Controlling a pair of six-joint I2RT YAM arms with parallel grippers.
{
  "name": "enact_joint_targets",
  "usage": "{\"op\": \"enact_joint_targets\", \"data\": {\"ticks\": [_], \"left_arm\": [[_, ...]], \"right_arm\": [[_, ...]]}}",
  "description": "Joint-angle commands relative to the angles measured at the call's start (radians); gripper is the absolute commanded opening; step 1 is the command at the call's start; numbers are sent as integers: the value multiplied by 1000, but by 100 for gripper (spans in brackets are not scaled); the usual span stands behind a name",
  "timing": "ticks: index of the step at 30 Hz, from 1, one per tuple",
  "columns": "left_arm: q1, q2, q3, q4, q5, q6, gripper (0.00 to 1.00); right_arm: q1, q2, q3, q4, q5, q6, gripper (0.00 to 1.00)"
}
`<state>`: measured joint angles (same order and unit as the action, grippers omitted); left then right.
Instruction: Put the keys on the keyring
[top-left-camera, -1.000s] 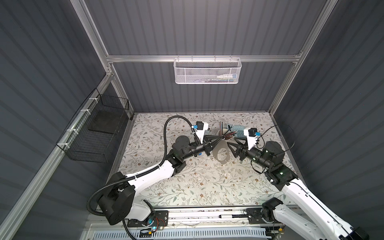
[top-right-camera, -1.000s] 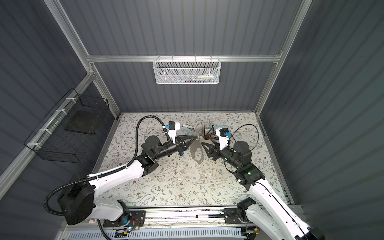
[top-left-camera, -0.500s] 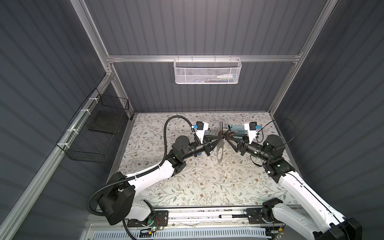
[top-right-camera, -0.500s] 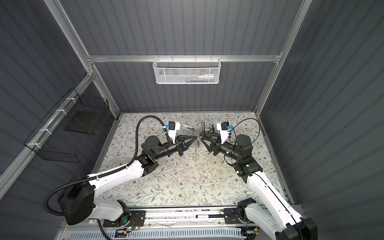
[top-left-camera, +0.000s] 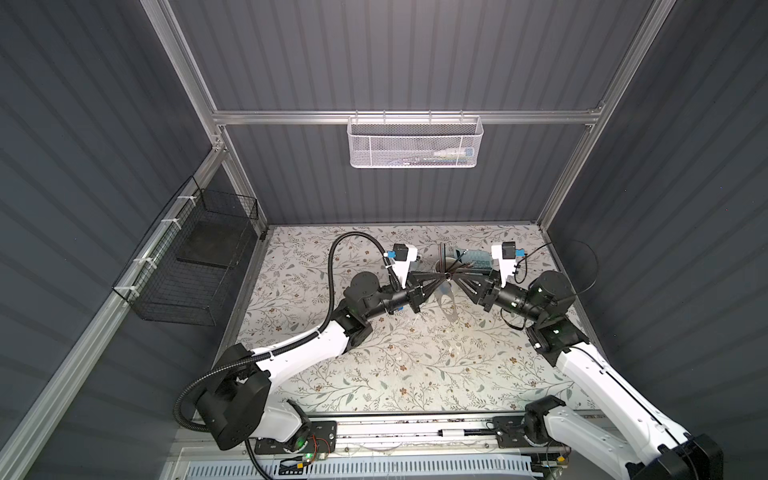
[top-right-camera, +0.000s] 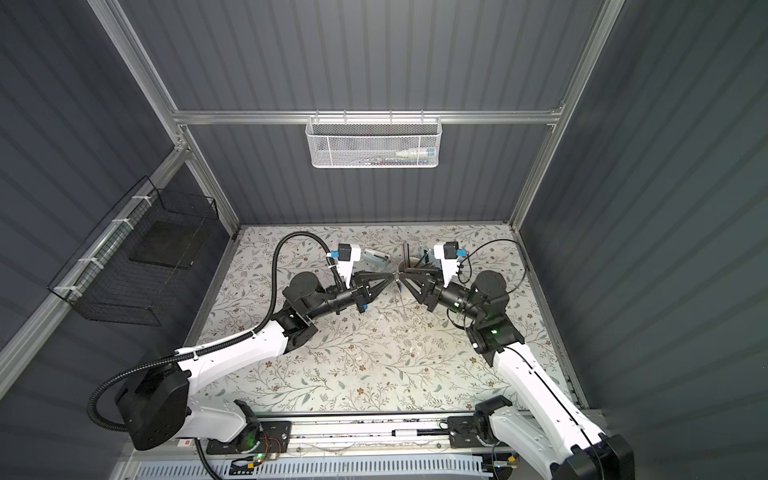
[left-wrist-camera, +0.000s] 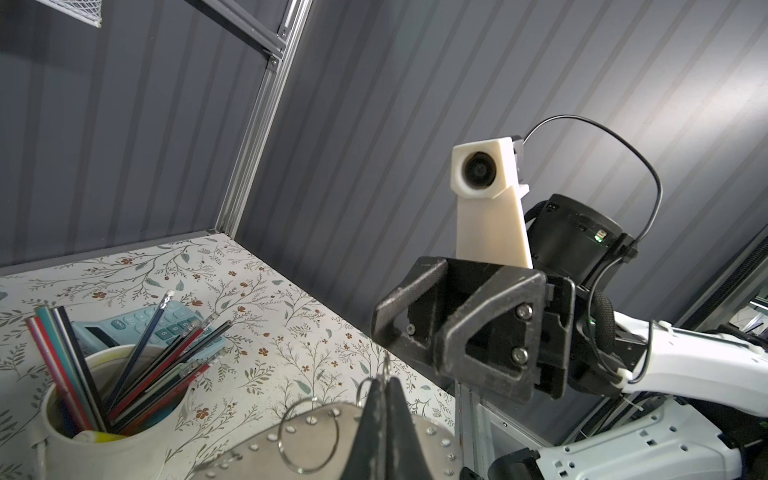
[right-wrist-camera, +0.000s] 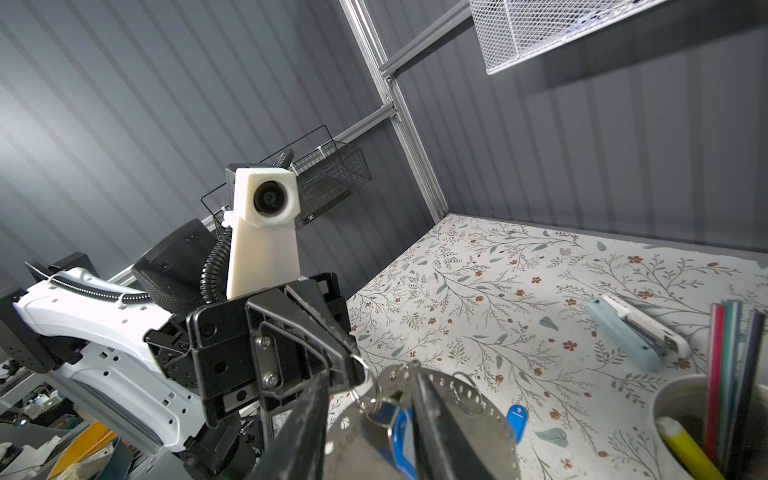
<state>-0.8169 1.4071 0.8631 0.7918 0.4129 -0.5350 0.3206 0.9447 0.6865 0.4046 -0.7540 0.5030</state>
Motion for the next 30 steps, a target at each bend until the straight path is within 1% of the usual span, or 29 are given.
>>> {"op": "enact_joint_targets", "data": {"ticks": [1, 6, 16, 21, 25, 30], "left_arm": [[-3, -7, -4, 57, 24, -12, 0], [-2, -13, -4, 47, 23, -8, 0], [-3, -4, -3, 51, 27, -3, 0], [-3, -7, -5, 37, 4, 8, 0], [-3, -2, -4, 37, 8, 6, 0], [-2, -2, -8, 36, 5, 6, 0]], "right_arm": [[-2, 16, -1, 39, -30, 23, 33], [0, 47, 2, 51, -57, 39, 26], [3, 56, -15, 74, -85, 65, 15], [9, 58, -20, 75, -103, 68, 14], [10, 58, -22, 76, -120, 74, 14], [11, 69, -20, 89, -143, 81, 8]]}}
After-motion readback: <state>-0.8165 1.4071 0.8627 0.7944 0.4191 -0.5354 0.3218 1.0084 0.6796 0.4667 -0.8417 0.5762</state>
